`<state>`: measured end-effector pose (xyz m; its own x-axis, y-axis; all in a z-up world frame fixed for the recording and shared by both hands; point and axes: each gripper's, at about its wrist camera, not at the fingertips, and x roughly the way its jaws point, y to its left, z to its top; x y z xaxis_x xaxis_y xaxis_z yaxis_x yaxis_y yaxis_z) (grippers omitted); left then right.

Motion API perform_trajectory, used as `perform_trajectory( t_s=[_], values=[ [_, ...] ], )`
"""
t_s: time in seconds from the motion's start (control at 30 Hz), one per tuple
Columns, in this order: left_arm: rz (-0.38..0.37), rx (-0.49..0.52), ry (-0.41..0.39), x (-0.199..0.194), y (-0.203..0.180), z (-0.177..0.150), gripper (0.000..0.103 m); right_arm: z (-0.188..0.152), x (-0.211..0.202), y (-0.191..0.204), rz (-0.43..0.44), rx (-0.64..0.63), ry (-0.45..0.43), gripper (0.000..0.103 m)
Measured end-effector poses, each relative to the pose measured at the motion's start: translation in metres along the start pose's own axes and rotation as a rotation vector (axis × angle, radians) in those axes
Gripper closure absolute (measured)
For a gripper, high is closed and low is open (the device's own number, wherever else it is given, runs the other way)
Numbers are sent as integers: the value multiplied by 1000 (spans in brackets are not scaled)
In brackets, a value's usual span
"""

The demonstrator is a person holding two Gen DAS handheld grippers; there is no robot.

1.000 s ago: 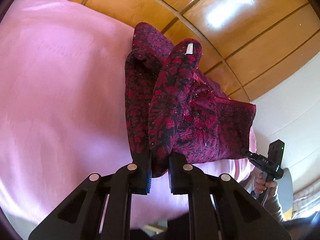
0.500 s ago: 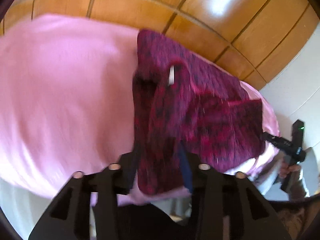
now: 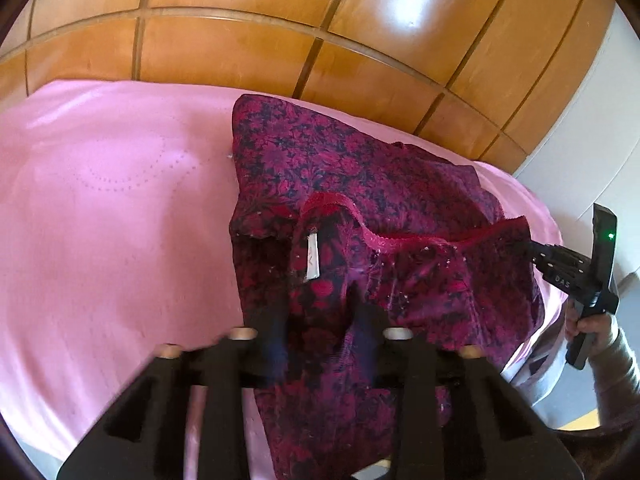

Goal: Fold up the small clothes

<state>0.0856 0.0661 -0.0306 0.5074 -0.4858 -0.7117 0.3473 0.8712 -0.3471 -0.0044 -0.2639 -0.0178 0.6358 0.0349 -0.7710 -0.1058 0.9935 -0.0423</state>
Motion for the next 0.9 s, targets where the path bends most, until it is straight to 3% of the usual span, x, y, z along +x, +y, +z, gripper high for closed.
perform_trajectory(
  t_s=[0.13,0.27,0.47,0.63,0.9],
  values=[
    [-23,-12,-54,-25,1,-4,89,-4,-17,-12,36,43,-13,87],
    [-47,-13,-116,-52,-2,-5,89,7,-50,-26,124,98,-72,87],
    [-21,22,-200,-57,-9,30,89,38,-46,-49,163,203,-120,87],
    [51,41,-237,-31,-9,81,90,77,-20,-59,145,259,-154,87],
    [138,-20,-168,42,16,147,90,137,41,-75,58,315,-161,87]
  ],
)
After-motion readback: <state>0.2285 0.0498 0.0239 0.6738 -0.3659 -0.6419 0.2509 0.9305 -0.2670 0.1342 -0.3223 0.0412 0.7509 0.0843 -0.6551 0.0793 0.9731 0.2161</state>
